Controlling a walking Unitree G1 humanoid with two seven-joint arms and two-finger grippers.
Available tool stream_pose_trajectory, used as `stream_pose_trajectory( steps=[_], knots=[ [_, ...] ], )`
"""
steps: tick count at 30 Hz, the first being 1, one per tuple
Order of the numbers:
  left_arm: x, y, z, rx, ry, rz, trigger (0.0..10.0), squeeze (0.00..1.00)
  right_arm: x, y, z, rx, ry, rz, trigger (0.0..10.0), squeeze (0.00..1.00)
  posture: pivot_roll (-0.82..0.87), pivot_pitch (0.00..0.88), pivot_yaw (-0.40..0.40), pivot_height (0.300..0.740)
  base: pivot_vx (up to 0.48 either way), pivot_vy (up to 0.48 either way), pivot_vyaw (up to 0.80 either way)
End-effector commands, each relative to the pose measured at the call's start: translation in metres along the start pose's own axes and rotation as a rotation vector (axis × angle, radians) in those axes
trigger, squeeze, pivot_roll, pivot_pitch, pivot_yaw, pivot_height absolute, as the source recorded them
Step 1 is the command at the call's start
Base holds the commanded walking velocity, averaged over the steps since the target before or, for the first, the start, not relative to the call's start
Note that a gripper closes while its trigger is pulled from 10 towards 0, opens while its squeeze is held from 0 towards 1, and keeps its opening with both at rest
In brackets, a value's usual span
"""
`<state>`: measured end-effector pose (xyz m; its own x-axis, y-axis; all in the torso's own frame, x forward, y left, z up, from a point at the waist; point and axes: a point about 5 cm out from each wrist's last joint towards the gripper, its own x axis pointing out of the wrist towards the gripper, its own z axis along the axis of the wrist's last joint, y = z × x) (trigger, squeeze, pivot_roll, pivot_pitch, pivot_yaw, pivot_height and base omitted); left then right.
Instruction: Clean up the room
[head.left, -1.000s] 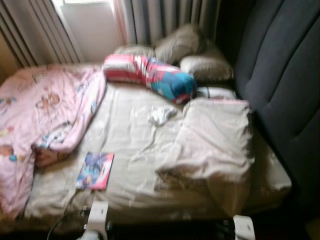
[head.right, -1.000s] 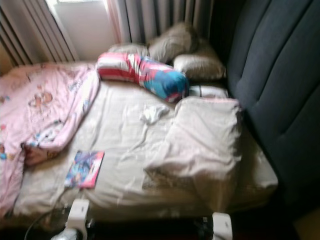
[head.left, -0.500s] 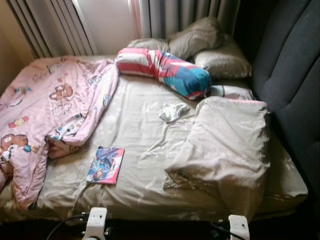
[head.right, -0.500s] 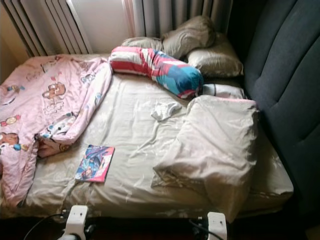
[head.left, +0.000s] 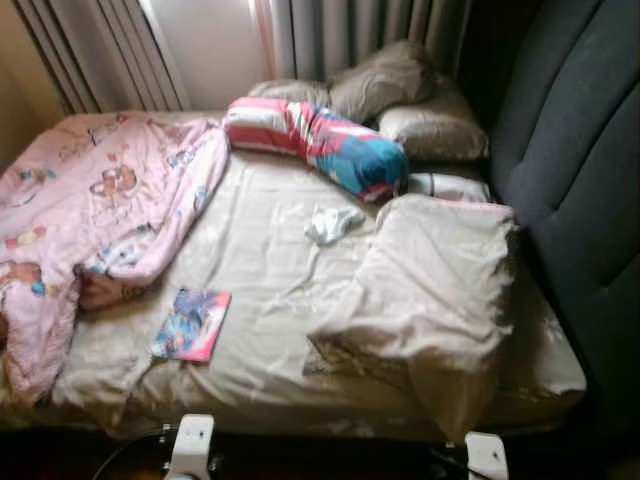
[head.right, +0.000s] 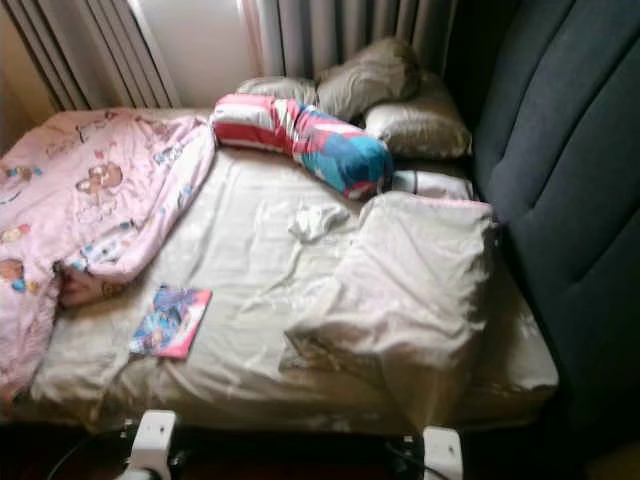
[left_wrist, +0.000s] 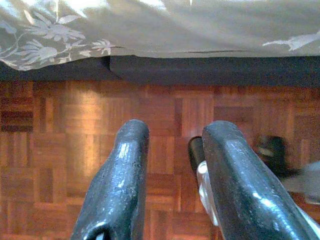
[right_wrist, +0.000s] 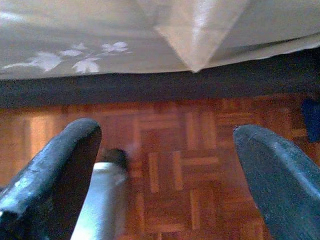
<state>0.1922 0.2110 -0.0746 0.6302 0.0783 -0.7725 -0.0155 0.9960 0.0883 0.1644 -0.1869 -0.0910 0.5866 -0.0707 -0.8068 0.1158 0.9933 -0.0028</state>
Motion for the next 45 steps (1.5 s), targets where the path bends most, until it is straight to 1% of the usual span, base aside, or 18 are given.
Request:
stream_pose_trajectory(
  steps=[1, 10, 13, 19, 20, 21, 23, 33, 35, 37, 41, 43, 45],
  knots=[
    [0.0, 0.001, 0.0, -0.001, 0.008, 0.002, 10.0, 0.0, -0.001, -0.004, -0.001, 0.007, 0.002, -0.01, 10.0, 0.0, -0.08, 0.032, 0.034, 0.74, 0.0, 0.0, 0.0],
    [0.0, 0.0, 0.001, -0.012, -0.003, 0.001, 10.0, 0.0, 0.0, -0.005, 0.0, 0.009, -0.005, -0.012, 10.0, 0.0, -0.08, 0.031, 0.031, 0.74, 0.0, 0.0, 0.0],
    [0.0, 0.0, 0.002, -0.018, -0.002, 0.001, 10.0, 0.0, 0.0, -0.005, -0.001, 0.022, 0.002, -0.011, 10.0, 0.0, -0.08, 0.029, 0.029, 0.74, 0.0, 0.0, -0.26],
    [0.001, 0.0, 0.002, -0.013, 0.0, 0.002, 10.0, 0.0, 0.0, -0.005, 0.001, 0.024, -0.005, -0.009, 10.0, 0.0, -0.08, 0.03, 0.029, 0.74, 0.271, 0.0, -0.78],
    [0.001, 0.0, 0.002, -0.015, -0.002, 0.003, 10.0, 0.0, 0.0, -0.004, 0.004, 0.024, -0.028, -0.005, 10.0, 0.0, -0.08, 0.032, 0.028, 0.74, 0.3, 0.0, 0.0],
    [0.001, 0.0, 0.002, -0.015, -0.002, 0.003, 10.0, 0.0, 0.0, -0.004, 0.004, 0.024, -0.028, -0.005, 10.0, 0.0, -0.08, 0.032, 0.028, 0.74, 0.3, 0.0, 0.0],
    [0.001, 0.0, 0.003, -0.016, -0.003, 0.003, 10.0, 0.0, 0.001, -0.003, 0.008, 0.044, -0.052, 0.0, 10.0, 0.0, -0.08, 0.031, 0.029, 0.74, 0.304, 0.0, 0.0],
    [0.001, 0.0, 0.005, -0.012, -0.007, 0.0, 10.0, 0.0, 0.001, -0.001, 0.011, 0.044, -0.059, 0.014, 10.0, 0.0, -0.08, 0.029, 0.028, 0.74, 0.308, 0.0, 0.0],
    [0.001, 0.0, 0.005, -0.013, -0.01, 0.002, 10.0, 0.0, 0.002, 0.0, 0.012, 0.05, -0.062, 0.017, 10.0, 0.0, -0.07, 0.029, 0.028, 0.74, 0.3, 0.0, -0.78],
    [0.001, 0.001, 0.005, -0.012, -0.006, 0.004, 10.0, 0.0, 0.002, 0.0, 0.013, 0.046, -0.066, 0.018, 10.0, 0.0, -0.07, 0.029, 0.029, 0.74, 0.0, 0.0, -0.78],
    [0.001, 0.001, 0.005, -0.012, -0.007, 0.004, 10.0, 0.0, 0.002, 0.001, 0.015, 0.043, -0.074, 0.014, 10.0, 0.0, -0.07, 0.029, 0.029, 0.74, 0.0, 0.0, 0.0],
    [0.001, 0.001, 0.005, -0.008, -0.005, 0.003, 10.0, 0.0, 0.002, 0.003, 0.017, 0.061, -0.084, 0.034, 10.0, 0.0, -0.08, 0.03, 0.03, 0.74, 0.0, 0.0, 0.0],
    [0.001, 0.0, 0.004, -0.002, -0.001, 0.002, 10.0, 0.0, 0.003, 0.006, 0.023, 0.106, -0.106, 0.054, 10.0, 0.0, -0.08, 0.03, 0.03, 0.74, 0.0, 0.0, 0.0]
  ],
)
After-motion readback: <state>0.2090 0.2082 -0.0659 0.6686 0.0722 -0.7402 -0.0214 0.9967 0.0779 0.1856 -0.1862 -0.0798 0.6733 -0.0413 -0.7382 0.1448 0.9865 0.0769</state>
